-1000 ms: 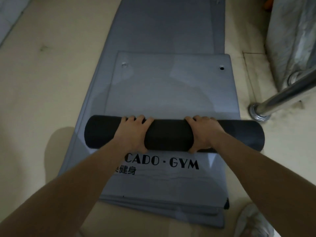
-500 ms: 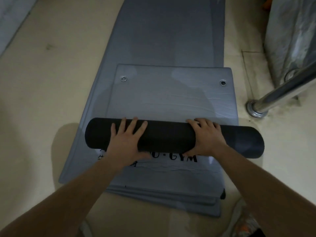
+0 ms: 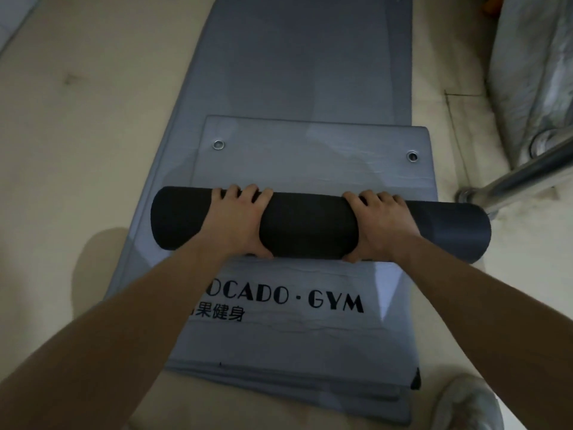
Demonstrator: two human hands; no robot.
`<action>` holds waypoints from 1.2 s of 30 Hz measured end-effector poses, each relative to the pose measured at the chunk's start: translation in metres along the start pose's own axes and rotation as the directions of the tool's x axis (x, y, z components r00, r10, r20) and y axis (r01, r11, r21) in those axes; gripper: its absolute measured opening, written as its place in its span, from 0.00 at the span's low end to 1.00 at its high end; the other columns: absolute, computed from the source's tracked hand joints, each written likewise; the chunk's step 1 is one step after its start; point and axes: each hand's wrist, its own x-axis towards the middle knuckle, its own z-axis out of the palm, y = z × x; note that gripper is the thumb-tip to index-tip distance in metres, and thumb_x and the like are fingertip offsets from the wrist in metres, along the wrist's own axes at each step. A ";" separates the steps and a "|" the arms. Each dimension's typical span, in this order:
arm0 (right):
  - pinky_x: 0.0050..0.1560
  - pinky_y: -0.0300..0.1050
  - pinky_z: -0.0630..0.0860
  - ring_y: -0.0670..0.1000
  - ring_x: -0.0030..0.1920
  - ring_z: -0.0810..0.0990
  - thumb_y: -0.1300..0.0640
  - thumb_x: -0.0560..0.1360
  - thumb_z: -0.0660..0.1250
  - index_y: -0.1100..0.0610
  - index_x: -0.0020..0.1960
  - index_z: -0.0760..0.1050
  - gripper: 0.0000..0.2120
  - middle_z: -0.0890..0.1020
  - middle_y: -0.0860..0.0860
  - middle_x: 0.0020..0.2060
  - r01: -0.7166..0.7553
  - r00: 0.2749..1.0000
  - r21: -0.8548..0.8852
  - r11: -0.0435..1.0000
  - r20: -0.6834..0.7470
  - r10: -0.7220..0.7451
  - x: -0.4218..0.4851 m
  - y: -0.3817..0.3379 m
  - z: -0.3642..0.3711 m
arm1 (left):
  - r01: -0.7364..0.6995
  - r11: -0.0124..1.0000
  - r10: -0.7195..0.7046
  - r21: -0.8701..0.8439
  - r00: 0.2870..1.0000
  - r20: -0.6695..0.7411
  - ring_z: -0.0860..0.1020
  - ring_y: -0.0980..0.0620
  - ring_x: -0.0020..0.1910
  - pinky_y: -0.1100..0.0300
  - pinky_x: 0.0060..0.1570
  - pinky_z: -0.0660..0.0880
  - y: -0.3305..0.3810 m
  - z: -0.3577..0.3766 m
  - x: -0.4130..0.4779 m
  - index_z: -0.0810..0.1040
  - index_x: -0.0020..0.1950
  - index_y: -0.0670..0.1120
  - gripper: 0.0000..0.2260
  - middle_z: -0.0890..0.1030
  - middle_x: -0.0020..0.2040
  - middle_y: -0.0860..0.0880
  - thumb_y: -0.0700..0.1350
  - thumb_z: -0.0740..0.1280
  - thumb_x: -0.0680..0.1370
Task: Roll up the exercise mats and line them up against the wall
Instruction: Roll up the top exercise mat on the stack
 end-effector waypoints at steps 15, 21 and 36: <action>0.77 0.66 0.40 0.59 0.80 0.44 0.26 0.57 0.75 0.44 0.80 0.36 0.68 0.48 0.54 0.81 0.002 1.000 0.178 0.984 0.019 -0.005 -0.072 -0.017 0.030 | 0.030 0.997 -0.018 -0.070 0.985 0.173 0.48 0.34 0.79 0.29 0.73 0.47 0.049 0.014 -0.080 0.37 0.80 0.54 0.61 0.46 0.81 0.43 0.77 0.68 0.61; 0.75 0.70 0.41 0.61 0.80 0.45 0.28 0.59 0.76 0.48 0.80 0.35 0.68 0.48 0.57 0.80 -0.042 0.995 0.045 0.998 -0.094 0.046 -0.055 -0.021 0.036 | 0.022 0.987 -0.010 -0.162 0.997 0.071 0.57 0.41 0.77 0.35 0.74 0.53 0.023 -0.003 -0.019 0.45 0.80 0.57 0.58 0.57 0.80 0.46 0.77 0.70 0.59; 0.64 0.57 0.73 0.55 0.60 0.75 0.28 0.54 0.77 0.42 0.77 0.54 0.59 0.74 0.50 0.64 0.124 0.954 0.171 0.977 0.251 -0.165 -0.039 -0.009 -0.010 | -0.042 0.991 0.079 -0.124 0.950 0.303 0.75 0.42 0.62 0.43 0.62 0.73 0.019 -0.010 -0.049 0.53 0.79 0.56 0.59 0.72 0.68 0.48 0.79 0.70 0.54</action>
